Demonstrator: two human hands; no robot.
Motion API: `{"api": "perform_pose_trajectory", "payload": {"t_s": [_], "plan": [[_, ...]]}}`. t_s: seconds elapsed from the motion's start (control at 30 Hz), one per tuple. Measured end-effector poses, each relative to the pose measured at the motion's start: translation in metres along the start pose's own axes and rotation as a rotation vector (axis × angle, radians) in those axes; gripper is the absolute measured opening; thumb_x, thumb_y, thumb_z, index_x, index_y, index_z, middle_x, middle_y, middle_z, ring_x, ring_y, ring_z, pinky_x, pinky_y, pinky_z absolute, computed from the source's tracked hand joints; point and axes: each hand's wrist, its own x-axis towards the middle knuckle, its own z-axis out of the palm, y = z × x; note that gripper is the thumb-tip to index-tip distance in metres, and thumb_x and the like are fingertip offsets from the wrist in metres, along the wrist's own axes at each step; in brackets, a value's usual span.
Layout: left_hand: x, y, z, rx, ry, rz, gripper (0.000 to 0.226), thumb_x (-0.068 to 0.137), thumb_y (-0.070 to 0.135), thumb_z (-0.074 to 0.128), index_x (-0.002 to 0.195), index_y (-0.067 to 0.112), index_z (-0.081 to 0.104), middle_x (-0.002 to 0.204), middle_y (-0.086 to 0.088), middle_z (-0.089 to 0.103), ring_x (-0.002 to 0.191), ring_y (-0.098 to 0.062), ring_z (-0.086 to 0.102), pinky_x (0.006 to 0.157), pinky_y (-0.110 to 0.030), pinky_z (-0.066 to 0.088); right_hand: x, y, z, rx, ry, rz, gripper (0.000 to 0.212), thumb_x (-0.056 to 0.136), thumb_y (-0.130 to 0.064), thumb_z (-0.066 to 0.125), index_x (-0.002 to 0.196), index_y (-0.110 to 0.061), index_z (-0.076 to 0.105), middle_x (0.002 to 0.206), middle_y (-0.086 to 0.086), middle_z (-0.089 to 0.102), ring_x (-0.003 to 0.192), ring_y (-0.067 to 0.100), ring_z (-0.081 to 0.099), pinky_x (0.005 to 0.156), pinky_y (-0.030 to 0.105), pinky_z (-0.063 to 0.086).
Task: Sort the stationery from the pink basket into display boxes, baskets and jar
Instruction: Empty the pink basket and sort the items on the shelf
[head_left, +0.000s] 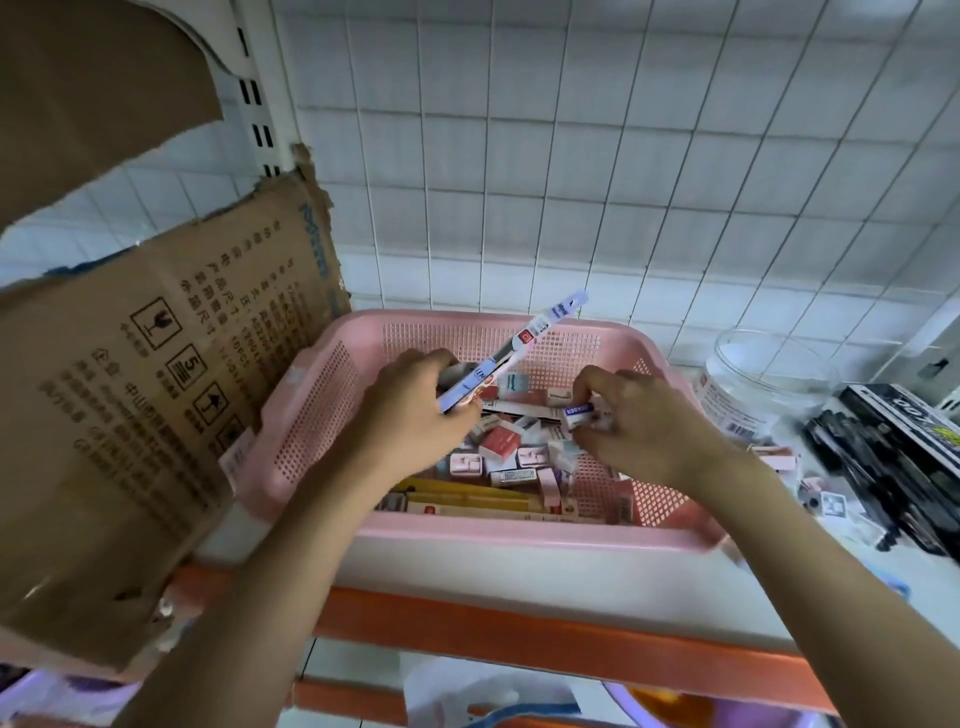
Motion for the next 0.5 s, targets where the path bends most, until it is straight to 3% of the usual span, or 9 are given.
{"api": "perform_pose_trajectory", "payload": {"t_s": [0.1, 0.17, 0.33, 0.5], "plan": [[-0.006, 0.008, 0.009, -0.034, 0.074, 0.017, 0.029, 0.081, 0.024, 0.066, 0.067, 0.028, 0.041, 0.081, 0.000, 0.051, 0.067, -0.012, 0.047, 0.052, -0.021, 0.029, -0.011, 0.000, -0.006, 0.067, 0.146, -0.019, 0.019, 0.080, -0.023, 0.062, 0.092, -0.028, 0.048, 0.087, 0.006, 0.057, 0.076, 0.026, 0.053, 0.066, 0.029, 0.036], [-0.010, 0.016, 0.015, -0.056, 0.085, 0.017, 0.024, 0.080, 0.023, 0.067, 0.071, 0.024, 0.045, 0.082, -0.001, 0.051, 0.068, -0.012, 0.047, 0.053, -0.020, 0.031, -0.022, 0.002, -0.011, 0.135, 0.241, -0.008, 0.022, 0.077, -0.020, 0.065, 0.092, -0.026, 0.050, 0.085, 0.007, 0.057, 0.070, 0.027, 0.054, 0.062, 0.031, 0.038], [-0.016, 0.055, 0.029, -0.029, 0.170, 0.111, 0.014, 0.083, 0.025, 0.064, 0.081, 0.019, 0.051, 0.086, 0.001, 0.050, 0.065, -0.001, 0.042, 0.058, -0.003, 0.033, -0.062, 0.023, -0.022, 0.393, 0.443, 0.075, 0.020, 0.081, -0.021, 0.067, 0.090, -0.028, 0.051, 0.075, -0.001, 0.063, 0.063, 0.016, 0.057, 0.060, 0.029, 0.044], [-0.011, 0.119, 0.060, -0.109, 0.207, 0.160, 0.014, 0.083, 0.023, 0.064, 0.081, 0.018, 0.051, 0.079, -0.001, 0.048, 0.061, -0.004, 0.043, 0.055, -0.006, 0.033, -0.109, 0.079, -0.034, 0.837, 0.488, 0.222, 0.017, 0.086, -0.013, 0.064, 0.083, -0.022, 0.049, 0.067, -0.009, 0.058, 0.057, 0.012, 0.054, 0.053, 0.022, 0.041]]}}
